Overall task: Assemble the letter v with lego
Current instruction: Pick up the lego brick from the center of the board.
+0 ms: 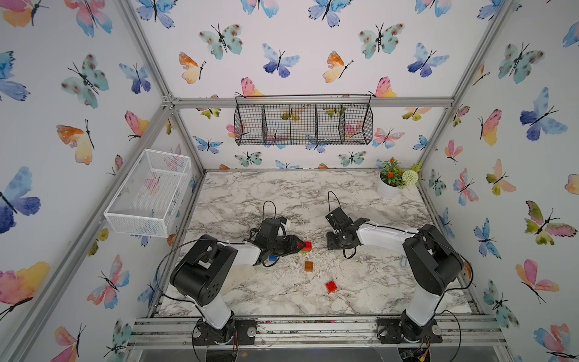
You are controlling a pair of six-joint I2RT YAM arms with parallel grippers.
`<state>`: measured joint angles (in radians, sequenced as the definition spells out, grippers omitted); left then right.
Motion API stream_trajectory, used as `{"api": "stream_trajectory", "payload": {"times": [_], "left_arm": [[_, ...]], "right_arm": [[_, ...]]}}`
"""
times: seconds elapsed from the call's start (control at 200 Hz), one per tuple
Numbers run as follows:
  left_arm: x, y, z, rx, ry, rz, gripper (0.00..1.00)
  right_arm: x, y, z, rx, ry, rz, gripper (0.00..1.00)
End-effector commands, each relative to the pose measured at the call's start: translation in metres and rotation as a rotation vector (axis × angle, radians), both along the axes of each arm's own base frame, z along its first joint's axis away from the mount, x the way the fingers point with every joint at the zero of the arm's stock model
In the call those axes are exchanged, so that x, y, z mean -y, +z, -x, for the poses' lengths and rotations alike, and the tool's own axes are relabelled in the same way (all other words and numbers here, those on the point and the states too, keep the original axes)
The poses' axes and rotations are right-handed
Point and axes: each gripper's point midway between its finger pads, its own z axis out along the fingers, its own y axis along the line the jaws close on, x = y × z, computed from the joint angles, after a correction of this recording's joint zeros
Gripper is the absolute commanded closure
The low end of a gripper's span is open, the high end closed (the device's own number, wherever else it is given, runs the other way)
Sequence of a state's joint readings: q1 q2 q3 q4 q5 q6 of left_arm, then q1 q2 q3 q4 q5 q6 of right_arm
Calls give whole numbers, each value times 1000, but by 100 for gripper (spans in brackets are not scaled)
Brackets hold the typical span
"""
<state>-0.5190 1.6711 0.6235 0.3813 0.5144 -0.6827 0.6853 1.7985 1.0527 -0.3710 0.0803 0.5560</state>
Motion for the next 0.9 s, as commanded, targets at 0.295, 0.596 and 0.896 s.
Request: {"api": "stream_trajectory", "payload": {"times": [0.295, 0.596, 0.896], "left_arm": [[-26, -48, 28, -138, 54, -115, 45], [-28, -54, 29, -156, 75, -121, 50], [-29, -60, 37, -188, 92, -84, 47]], "right_arm": [[-4, 10, -7, 15, -5, -21, 71], [-26, 53, -5, 49, -18, -204, 89], [-71, 75, 17, 41, 16, -262, 91]]}}
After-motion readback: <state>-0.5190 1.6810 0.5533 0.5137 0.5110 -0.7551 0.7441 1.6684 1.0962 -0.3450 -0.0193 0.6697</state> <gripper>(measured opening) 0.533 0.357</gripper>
